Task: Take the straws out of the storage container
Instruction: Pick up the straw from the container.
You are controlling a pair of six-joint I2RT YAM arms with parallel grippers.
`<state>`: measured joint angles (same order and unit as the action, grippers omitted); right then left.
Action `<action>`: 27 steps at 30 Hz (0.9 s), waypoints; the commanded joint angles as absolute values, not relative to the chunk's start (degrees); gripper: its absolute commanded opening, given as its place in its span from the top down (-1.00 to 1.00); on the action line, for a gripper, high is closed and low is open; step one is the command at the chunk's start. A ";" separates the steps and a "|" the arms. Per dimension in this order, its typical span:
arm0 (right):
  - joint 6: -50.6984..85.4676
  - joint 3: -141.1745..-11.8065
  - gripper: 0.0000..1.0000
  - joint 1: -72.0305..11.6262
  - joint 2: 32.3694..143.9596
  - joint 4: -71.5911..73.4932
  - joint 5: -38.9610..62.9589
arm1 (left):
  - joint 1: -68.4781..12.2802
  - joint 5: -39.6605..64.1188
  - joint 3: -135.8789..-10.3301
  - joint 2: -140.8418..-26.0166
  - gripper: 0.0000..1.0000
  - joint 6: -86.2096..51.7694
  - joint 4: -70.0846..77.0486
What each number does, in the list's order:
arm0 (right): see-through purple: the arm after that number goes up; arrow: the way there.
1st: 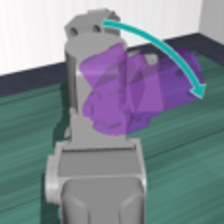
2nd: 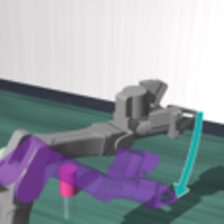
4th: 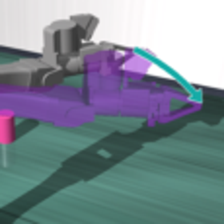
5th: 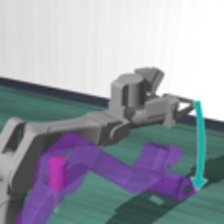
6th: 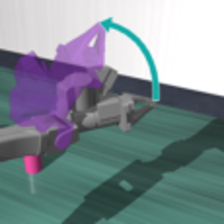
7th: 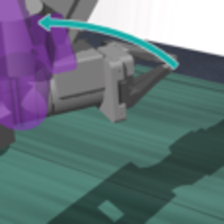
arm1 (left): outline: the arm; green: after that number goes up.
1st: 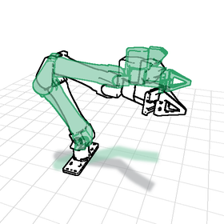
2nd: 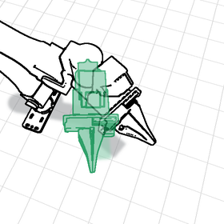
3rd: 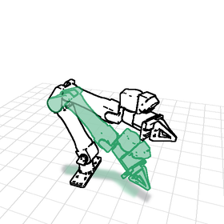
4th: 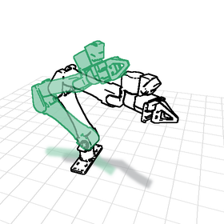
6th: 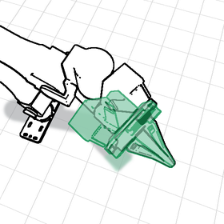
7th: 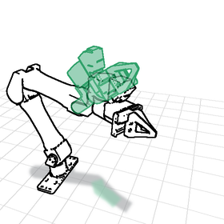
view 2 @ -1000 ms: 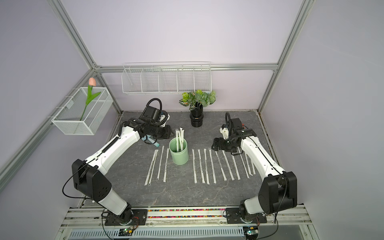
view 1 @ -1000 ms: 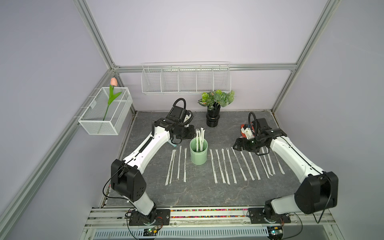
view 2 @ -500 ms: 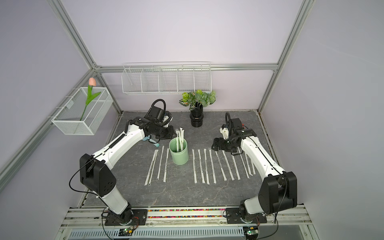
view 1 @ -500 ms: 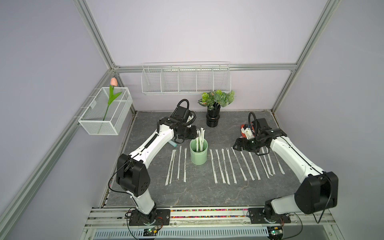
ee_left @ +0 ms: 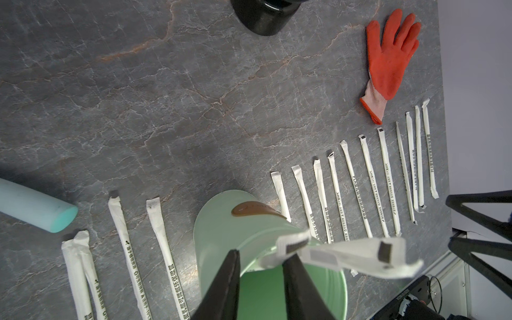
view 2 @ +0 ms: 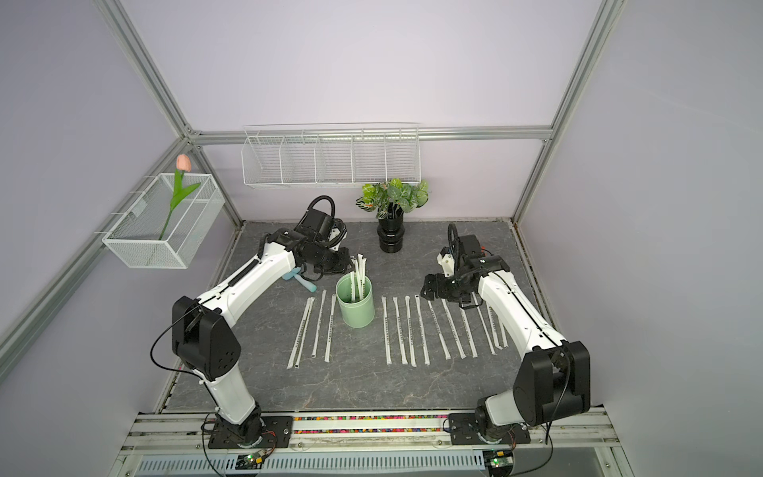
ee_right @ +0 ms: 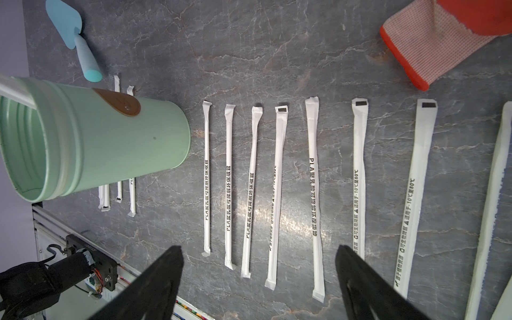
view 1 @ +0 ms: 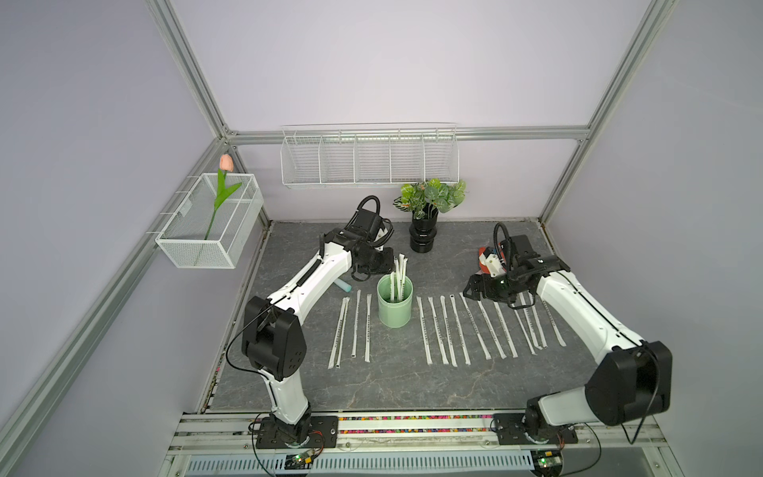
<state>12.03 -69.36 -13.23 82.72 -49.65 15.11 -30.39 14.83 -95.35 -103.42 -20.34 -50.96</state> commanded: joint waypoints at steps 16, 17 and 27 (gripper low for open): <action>12.12 -68.86 -0.78 -13.53 82.37 -49.93 14.85 | -30.85 14.59 -97.74 -103.37 0.77 -18.55 -52.37; 12.12 -68.99 -0.78 -13.53 82.36 -49.92 14.88 | -30.85 14.52 -97.73 -103.19 0.77 -18.46 -52.48; 12.29 -69.63 -0.78 -13.51 82.26 -49.92 15.42 | -31.27 13.32 -99.84 -101.13 0.79 -17.25 -57.05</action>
<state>12.03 -69.30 -13.23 82.72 -49.65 14.85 -30.83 14.33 -98.08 -103.13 -18.41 -54.48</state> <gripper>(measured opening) 0.891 0.107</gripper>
